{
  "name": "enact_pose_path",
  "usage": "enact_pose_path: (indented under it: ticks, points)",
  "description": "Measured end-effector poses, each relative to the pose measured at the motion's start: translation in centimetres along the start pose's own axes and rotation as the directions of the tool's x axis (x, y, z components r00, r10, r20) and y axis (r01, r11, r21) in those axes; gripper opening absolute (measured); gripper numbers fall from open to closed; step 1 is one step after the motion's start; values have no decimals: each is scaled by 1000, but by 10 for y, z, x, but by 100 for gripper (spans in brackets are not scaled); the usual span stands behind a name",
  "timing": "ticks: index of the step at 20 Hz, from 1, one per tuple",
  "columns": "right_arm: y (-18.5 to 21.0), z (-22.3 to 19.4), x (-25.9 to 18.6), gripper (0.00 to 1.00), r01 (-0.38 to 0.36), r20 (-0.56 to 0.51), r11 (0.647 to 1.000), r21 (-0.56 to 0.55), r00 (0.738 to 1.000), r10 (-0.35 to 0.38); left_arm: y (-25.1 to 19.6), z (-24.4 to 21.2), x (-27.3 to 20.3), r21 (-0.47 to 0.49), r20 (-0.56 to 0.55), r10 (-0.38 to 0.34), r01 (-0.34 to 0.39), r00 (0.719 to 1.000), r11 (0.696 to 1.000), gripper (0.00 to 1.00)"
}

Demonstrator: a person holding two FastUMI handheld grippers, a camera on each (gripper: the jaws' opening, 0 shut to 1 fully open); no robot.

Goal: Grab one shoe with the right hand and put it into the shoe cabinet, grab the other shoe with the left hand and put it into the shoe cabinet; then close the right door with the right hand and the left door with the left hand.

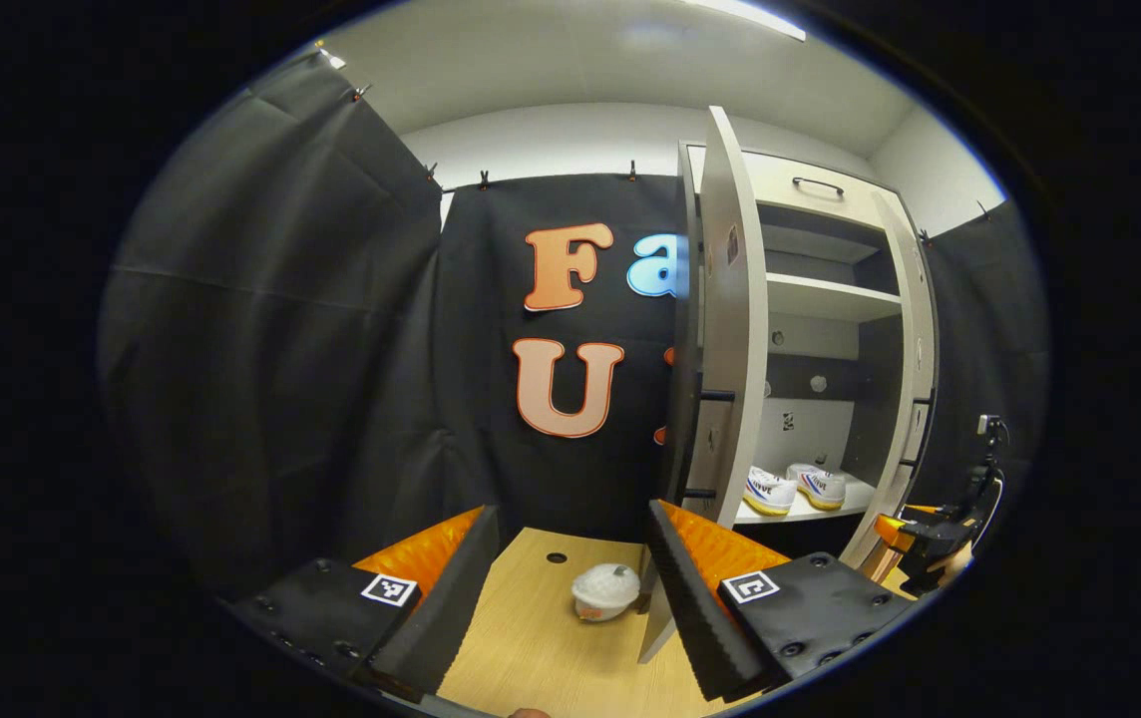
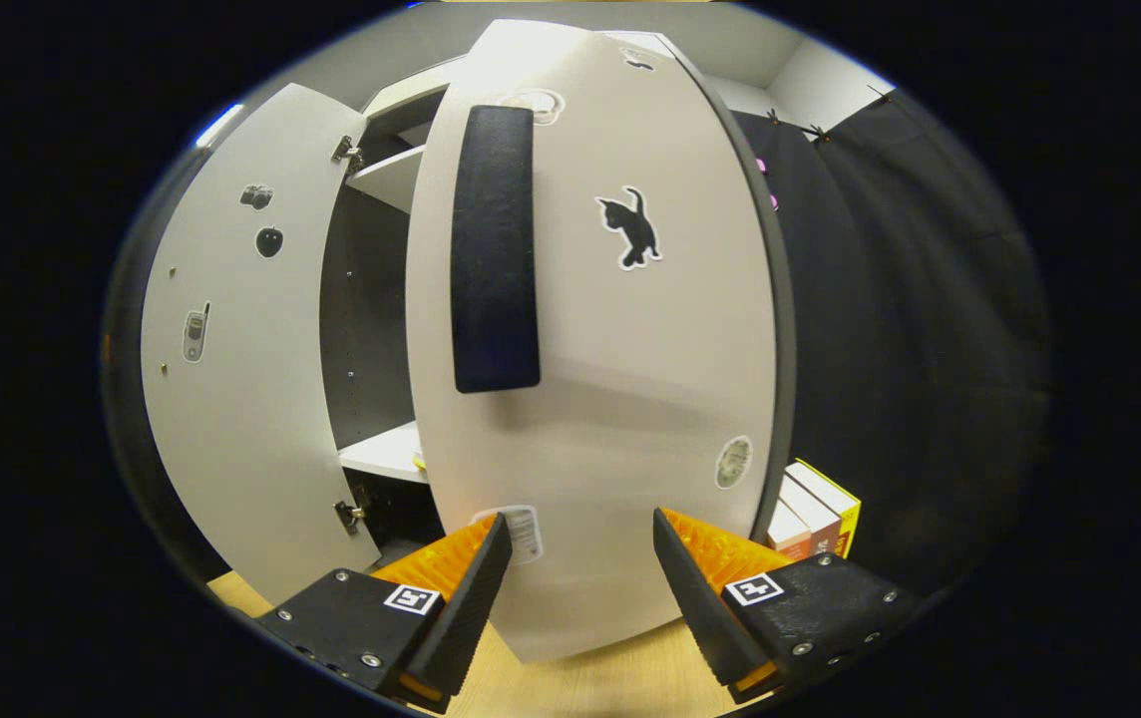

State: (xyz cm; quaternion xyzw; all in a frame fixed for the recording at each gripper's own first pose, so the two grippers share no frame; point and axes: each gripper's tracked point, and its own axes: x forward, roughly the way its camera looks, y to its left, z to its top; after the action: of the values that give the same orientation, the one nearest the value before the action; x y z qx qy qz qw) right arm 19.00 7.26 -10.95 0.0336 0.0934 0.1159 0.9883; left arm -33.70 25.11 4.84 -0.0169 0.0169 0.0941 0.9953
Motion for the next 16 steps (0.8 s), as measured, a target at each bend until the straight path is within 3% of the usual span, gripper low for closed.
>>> enact_pose_path:
  ticks: [6,10,16]
  points:
    - [3,6,18,87,11,-8,1000,24,1000,-11,15,2,7,4,9,16,-16,1000,1000,94]
    - [15,10,40,87,38,-14,999,11,999,-38,7,-3,20,23,30,-17,16,999,1000,94]
    - [34,19,63,87,66,-18,998,-19,998,-66,-17,-42,45,-64,-19,-100,99,995,993,95]
